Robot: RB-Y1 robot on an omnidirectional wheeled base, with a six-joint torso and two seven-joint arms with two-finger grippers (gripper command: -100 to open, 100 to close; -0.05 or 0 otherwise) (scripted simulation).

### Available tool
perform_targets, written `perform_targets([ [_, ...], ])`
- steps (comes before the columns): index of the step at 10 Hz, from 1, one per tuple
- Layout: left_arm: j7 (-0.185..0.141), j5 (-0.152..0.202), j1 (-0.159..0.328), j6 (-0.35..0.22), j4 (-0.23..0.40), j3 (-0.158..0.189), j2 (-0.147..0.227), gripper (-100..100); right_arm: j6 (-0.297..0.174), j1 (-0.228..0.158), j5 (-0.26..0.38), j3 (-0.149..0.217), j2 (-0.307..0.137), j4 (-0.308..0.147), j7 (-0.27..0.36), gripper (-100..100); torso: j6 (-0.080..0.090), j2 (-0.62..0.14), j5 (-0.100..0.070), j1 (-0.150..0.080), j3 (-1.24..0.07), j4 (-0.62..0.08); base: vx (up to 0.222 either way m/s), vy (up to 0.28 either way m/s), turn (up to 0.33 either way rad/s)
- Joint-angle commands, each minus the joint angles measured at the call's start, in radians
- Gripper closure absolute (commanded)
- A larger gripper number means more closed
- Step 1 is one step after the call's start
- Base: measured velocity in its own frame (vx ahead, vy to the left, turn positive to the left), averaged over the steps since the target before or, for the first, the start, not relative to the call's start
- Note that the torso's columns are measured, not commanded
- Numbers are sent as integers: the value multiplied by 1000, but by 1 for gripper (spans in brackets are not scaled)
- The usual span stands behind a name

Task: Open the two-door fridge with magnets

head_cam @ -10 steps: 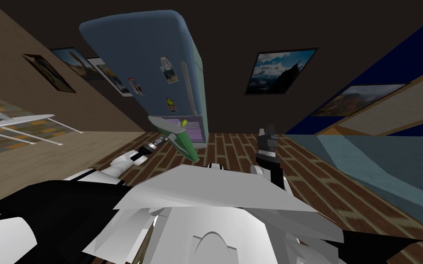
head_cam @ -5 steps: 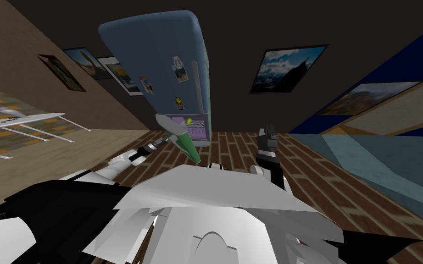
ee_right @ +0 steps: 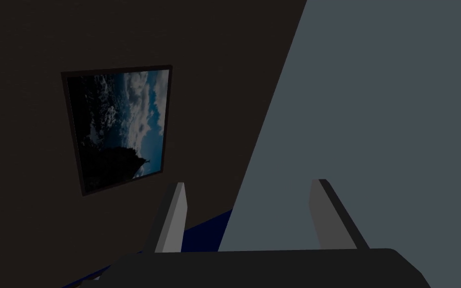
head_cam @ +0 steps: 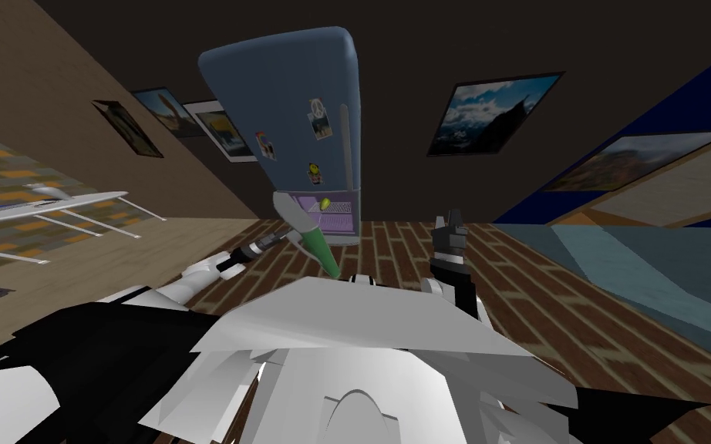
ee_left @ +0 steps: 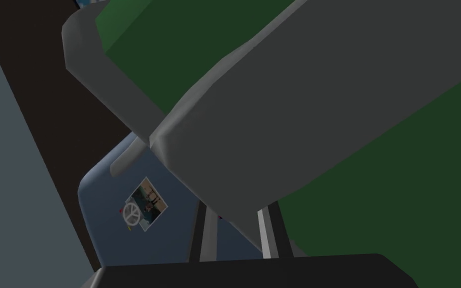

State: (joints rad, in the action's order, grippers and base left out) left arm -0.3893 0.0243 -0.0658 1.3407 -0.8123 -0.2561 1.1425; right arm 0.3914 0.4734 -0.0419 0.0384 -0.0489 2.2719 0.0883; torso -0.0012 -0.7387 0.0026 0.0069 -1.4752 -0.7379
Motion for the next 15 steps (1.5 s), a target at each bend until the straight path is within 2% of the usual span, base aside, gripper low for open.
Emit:
perform_targets([
  [1,11,-17,-19,64,-27,-26,11,100,0,0,0,0,0,0,0,0,0,1,2,0,0,1,-103,287,22],
  [4,21,-37,-40,133,-62,-55,27,100,0,0,0,0,0,0,0,0,-1,-1,3,-7,1,4,-151,248,-12],
  [6,21,-37,-40,133,-62,-55,27,100,0,0,0,0,0,0,0,0,-6,-11,5,-19,9,6,-84,102,10],
  [7,24,-43,-46,156,-74,-65,32,100,0,0,0,-1,1,0,0,0,-9,-11,5,-19,9,6,-41,53,-24],
  [9,24,-43,-46,156,-74,-65,32,100,0,0,0,0,0,0,0,0,-3,-18,7,-21,14,5,-48,62,6],
  [15,24,-43,-46,156,-74,-65,32,100,0,0,0,-1,1,0,0,0,-7,-20,8,-21,16,6,6,-7,0],
])
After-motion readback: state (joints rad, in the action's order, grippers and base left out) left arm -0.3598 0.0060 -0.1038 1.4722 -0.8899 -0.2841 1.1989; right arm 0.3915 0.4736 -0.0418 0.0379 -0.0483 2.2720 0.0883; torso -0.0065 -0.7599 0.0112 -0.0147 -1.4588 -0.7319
